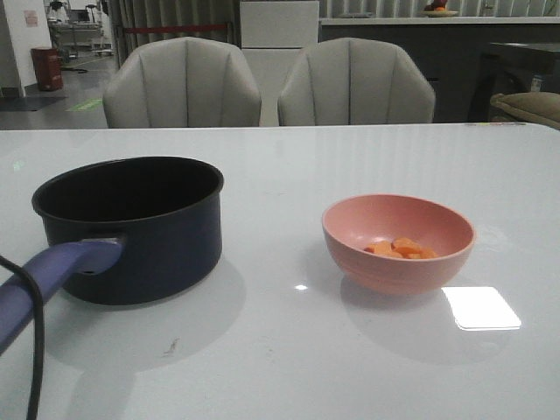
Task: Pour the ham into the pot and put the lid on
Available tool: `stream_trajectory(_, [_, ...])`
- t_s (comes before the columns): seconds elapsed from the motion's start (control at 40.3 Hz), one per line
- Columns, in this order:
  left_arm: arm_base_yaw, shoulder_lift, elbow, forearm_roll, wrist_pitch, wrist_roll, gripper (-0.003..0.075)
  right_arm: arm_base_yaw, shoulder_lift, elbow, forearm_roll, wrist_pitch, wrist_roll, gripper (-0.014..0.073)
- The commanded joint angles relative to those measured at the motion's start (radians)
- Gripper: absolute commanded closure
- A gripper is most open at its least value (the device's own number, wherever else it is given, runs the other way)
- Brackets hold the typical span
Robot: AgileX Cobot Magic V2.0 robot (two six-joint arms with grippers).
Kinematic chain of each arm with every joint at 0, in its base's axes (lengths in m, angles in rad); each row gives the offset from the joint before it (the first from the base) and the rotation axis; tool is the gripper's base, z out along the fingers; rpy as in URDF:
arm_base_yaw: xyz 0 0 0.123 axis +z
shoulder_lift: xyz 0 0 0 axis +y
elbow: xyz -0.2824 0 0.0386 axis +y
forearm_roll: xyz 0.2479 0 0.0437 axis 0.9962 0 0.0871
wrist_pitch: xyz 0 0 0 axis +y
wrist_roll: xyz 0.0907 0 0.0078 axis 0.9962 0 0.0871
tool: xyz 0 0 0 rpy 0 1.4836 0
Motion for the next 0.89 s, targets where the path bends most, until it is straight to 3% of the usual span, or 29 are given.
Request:
stream_trajectory(0.0, [0.0,-0.019,-0.023,-0.015,-0.064,0.0,0.0329,-0.007,-0.02,-0.01,-0.005,-0.079,-0.001,0.0447])
stream_trajectory(0.372, [0.0,0.014,-0.023,-0.015,-0.066,0.0,0.0104,-0.007,-0.02,-0.01,-0.005,-0.079,-0.001,0.0447])
stream_trajectory(0.62, [-0.02,-0.041,-0.025,0.01,-0.055,0.0,0.0095,-0.007,-0.02,-0.01,-0.005,-0.079,-0.001,0.0447])
stream_trajectory(0.868, [-0.066,-0.26,-0.021,0.033,-0.079,0.0,0.0095,-0.007,-0.02,-0.01,-0.005,-0.079,-0.001,0.0447])
